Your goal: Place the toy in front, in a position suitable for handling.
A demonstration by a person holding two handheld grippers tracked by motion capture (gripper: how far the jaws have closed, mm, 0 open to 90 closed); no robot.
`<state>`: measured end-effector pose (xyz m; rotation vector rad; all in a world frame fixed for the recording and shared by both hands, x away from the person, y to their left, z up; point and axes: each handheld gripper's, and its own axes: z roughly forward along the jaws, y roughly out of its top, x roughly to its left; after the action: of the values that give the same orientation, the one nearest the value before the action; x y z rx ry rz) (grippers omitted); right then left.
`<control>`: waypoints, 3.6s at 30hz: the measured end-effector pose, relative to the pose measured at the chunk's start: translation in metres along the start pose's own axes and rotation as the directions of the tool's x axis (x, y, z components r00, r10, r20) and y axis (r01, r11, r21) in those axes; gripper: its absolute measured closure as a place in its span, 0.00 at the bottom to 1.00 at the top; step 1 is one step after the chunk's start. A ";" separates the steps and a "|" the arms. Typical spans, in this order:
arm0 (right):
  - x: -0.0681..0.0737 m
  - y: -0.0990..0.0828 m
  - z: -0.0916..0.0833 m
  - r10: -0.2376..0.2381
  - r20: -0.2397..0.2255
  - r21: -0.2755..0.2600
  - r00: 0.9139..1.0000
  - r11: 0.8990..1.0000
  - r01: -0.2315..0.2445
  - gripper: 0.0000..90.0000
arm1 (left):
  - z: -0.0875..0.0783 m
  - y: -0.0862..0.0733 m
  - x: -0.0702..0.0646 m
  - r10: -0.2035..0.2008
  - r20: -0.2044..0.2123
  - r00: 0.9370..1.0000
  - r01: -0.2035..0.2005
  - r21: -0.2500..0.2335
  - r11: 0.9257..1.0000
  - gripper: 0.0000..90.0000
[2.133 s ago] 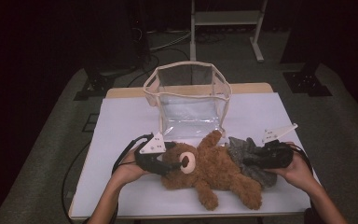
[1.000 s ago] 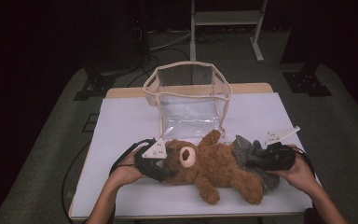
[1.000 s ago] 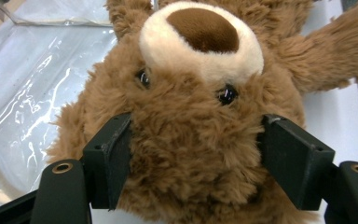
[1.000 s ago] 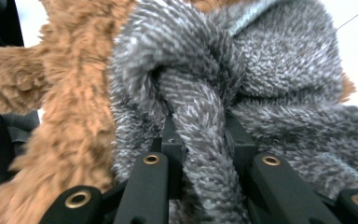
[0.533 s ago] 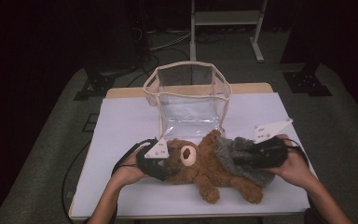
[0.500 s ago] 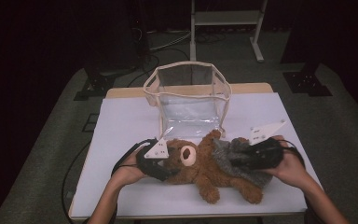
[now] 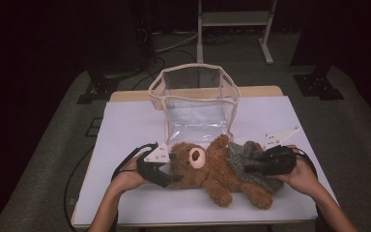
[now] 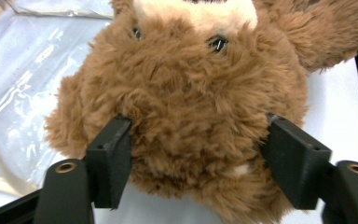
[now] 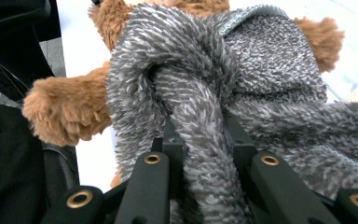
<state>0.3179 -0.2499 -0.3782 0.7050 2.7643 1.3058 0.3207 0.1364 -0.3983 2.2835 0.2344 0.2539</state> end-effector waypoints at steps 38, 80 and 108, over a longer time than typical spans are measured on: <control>0.032 0.062 0.000 -0.142 0.019 -0.022 0.990 0.990 0.142 0.82 | 0.041 0.029 -0.027 0.056 0.025 0.998 -0.054 -0.086 0.995 0.43; 0.029 0.024 0.019 -0.106 0.017 0.068 0.994 0.992 0.105 0.82 | 0.026 0.012 -0.015 0.023 -0.045 0.999 -0.026 -0.077 0.997 0.25; 0.025 0.133 0.088 -0.246 -0.006 0.244 0.969 0.940 0.240 0.81 | 0.038 0.014 -0.024 0.086 -0.005 0.996 -0.086 -0.080 0.993 0.46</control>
<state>0.3647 -0.1016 -0.3336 0.3618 2.9048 0.9186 0.3087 0.0936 -0.4151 2.2168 0.1247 0.3046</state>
